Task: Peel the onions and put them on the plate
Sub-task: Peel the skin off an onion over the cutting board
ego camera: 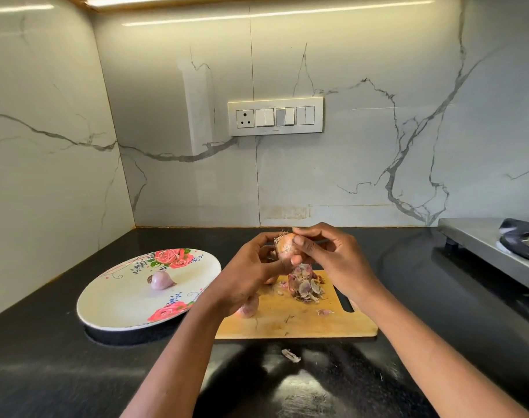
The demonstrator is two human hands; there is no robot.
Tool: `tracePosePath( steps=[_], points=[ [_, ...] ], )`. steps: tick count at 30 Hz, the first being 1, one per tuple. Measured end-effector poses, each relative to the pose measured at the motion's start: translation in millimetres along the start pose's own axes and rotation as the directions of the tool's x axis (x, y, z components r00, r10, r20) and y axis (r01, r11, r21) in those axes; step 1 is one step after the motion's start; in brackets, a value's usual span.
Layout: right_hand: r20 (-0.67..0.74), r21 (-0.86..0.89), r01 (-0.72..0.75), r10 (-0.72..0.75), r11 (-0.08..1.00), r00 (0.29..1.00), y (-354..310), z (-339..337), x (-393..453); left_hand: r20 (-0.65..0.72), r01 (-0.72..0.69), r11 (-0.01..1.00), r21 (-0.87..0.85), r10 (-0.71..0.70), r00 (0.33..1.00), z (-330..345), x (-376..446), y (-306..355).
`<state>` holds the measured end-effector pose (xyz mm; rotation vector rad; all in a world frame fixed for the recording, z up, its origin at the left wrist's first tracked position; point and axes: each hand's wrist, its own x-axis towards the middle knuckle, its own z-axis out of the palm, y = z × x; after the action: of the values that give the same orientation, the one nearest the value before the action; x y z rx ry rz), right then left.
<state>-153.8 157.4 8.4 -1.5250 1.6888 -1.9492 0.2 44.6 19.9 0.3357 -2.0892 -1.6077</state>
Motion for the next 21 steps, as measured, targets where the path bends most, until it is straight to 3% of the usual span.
tracePosePath(
  steps=[5,8,14,21],
  points=[
    [-0.019,0.094,-0.029,0.031,0.995,0.999,-2,0,1,-0.01,-0.031,0.999,0.032,0.031,0.999,0,0,-1],
    [0.063,0.14,-0.089,0.081,0.986,0.995,-7,-2,1,-0.039,-0.027,0.999,0.019,0.028,0.999,-2,1,1],
    [0.174,0.137,-0.132,0.108,0.982,0.979,-11,-5,-2,-0.078,-0.005,0.986,-0.167,-0.008,0.997,-4,1,1],
    [0.021,0.042,0.01,-0.011,0.999,1.0,-6,6,-4,-0.095,-0.008,0.965,-0.264,-0.018,0.995,-3,-1,3]
  ],
)
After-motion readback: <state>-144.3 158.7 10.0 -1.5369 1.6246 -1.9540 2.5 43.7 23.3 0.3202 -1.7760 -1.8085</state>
